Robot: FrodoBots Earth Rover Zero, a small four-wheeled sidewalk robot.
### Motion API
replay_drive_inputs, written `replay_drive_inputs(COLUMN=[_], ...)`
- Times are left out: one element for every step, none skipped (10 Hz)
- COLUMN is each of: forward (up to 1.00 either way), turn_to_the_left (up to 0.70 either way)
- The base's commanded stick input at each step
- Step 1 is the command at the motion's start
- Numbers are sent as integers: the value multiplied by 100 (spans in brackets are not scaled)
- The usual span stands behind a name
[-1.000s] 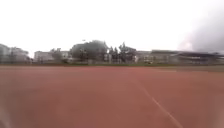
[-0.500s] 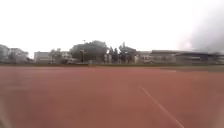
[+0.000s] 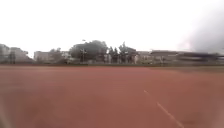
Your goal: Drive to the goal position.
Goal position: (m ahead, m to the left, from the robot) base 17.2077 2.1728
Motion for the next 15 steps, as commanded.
replay_drive_inputs(forward=[30, 30, 30, 30, 30, 30, 30, 30, 30, 30, 30, 30, 30, 30, 30], turn_to_the_left=[0, 0, 0, 0, 0, 0, 0, 0, 0, 0, 0, 0, 0, 0, 0])
